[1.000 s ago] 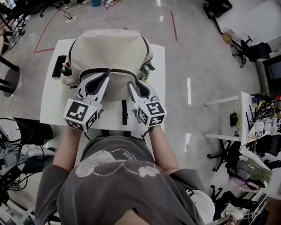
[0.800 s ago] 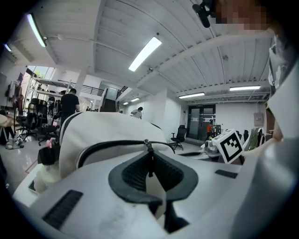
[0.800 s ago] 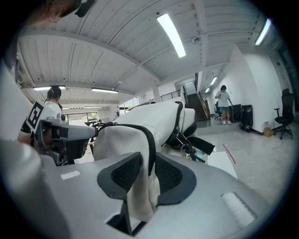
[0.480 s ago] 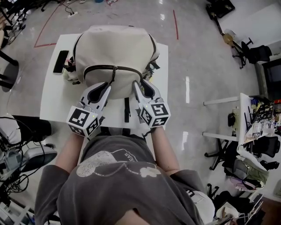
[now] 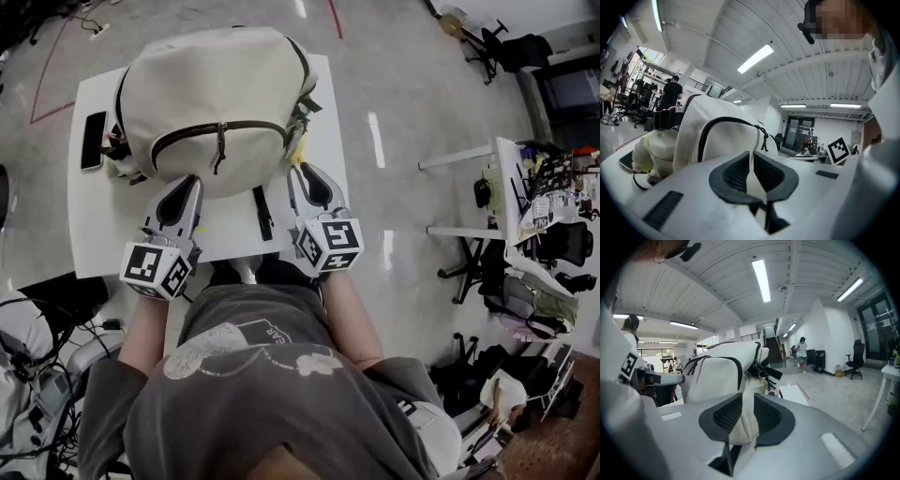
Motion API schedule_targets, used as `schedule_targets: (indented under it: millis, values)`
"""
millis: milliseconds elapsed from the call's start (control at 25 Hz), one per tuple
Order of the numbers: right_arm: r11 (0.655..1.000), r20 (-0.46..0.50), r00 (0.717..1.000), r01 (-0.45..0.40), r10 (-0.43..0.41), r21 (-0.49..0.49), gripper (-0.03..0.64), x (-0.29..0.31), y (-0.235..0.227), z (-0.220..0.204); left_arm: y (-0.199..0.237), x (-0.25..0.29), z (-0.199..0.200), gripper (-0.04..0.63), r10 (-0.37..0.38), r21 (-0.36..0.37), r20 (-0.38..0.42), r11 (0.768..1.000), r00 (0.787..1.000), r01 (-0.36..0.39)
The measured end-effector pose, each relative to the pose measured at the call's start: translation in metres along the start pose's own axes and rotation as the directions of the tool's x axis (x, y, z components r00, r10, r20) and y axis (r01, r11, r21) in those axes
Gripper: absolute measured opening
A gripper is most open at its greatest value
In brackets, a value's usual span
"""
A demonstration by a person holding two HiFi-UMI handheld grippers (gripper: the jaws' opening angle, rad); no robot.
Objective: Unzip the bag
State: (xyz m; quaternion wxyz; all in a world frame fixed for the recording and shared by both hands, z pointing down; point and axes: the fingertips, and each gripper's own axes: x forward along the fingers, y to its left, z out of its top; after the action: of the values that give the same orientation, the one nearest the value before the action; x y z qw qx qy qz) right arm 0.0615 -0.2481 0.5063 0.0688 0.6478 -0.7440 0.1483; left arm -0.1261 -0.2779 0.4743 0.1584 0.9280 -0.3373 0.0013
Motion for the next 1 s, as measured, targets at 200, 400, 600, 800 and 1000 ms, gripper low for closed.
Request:
schedule_targets:
  millis: [200, 400, 600, 800, 1000]
  values:
    - [0.999, 0.002, 1.0, 0.026, -0.026, -0.026, 0.049, -0.007, 0.002, -0.005, -0.002, -0.005, -0.005, 0.009, -0.004, 0.012, 0.002, 1.0, 1.0, 0.004]
    - [0.997, 0.015, 0.998, -0.053, 0.054, -0.06, 0.029, -0.008, 0.008, 0.002, -0.017, -0.011, -0.005, 0.006, 0.042, 0.021, 0.013, 0.999, 0.999, -0.042]
    - [0.984, 0.023, 0.986, -0.162, 0.164, -0.071, 0.017, -0.026, -0.016, 0.009, -0.056, -0.008, -0.008, 0.006, 0.141, 0.024, 0.039, 0.99, 0.989, -0.142]
    - [0.965, 0.042, 0.968, -0.242, 0.248, -0.104, 0.015, -0.059, -0.057, 0.009, -0.105, -0.01, -0.034, 0.006, 0.271, 0.011, 0.077, 0.962, 0.959, -0.273]
    - [0.937, 0.051, 0.939, -0.333, 0.339, -0.102, 0.004, -0.086, -0.109, 0.005, -0.159, -0.001, -0.052, 0.006, 0.389, 0.026, 0.122, 0.919, 0.913, -0.394]
